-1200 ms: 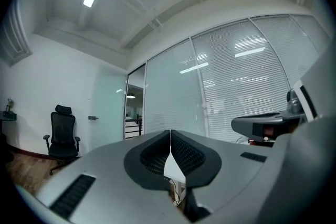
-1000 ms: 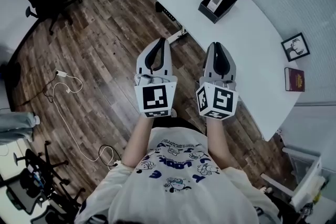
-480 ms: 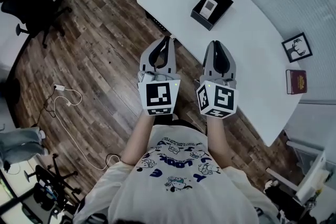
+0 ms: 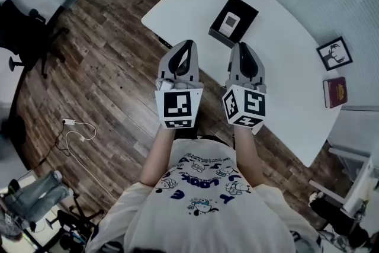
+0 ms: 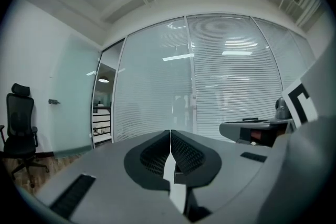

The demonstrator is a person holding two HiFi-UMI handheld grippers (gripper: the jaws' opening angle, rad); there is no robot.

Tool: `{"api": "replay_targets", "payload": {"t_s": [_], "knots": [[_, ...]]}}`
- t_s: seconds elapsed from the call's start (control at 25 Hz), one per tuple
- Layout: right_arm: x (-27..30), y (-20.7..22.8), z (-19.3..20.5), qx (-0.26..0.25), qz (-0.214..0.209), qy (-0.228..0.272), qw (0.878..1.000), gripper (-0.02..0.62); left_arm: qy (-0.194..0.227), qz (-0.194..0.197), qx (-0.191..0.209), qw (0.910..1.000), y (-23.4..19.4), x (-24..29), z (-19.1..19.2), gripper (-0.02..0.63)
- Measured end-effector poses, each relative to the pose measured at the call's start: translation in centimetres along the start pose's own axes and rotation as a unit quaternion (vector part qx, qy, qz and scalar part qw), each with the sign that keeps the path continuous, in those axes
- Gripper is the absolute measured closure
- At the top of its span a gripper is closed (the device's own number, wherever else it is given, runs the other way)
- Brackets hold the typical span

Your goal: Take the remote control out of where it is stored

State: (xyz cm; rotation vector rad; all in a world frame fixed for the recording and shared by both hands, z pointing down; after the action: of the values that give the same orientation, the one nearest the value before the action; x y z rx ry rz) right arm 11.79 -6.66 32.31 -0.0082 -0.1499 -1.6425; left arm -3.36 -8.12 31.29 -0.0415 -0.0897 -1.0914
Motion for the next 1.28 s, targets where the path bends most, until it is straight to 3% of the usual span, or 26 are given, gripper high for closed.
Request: {"api": "replay_targets", "payload": {"t_s": [0.2, 0.6, 1.28], "knots": [[4.1, 0.8, 0.0, -0.003, 0.019, -0.002, 1.000, 0.560, -0.005, 0.036, 0.003, 0.9993, -1.3, 4.5, 0.2, 0.588], [8.5, 2.9, 1.5, -0.002, 0.067, -0.024, 0.997, 0.559, -0.025, 0.065, -0.005, 0.9976, -2.9, 10.2, 1.9, 0.588], [13.6, 7.1, 5.3, -0.002, 0.047, -0.100, 0.994, 0.557, -0.083, 0.045, -0.023, 0.9953, -2.0, 15.9, 5.6, 0.588]]}}
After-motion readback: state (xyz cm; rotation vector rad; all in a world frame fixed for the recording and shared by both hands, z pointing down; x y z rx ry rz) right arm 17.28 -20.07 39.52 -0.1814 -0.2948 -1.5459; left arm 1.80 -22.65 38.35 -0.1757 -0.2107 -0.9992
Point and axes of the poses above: the fingertips, and each gripper's own axes: x forward along the fingers, y to its right, z out of its underside, the point moved 5 cm from there along -x, backward along the fingers, and after that the axes turned 1 degree about z, right-handed, at the moved point
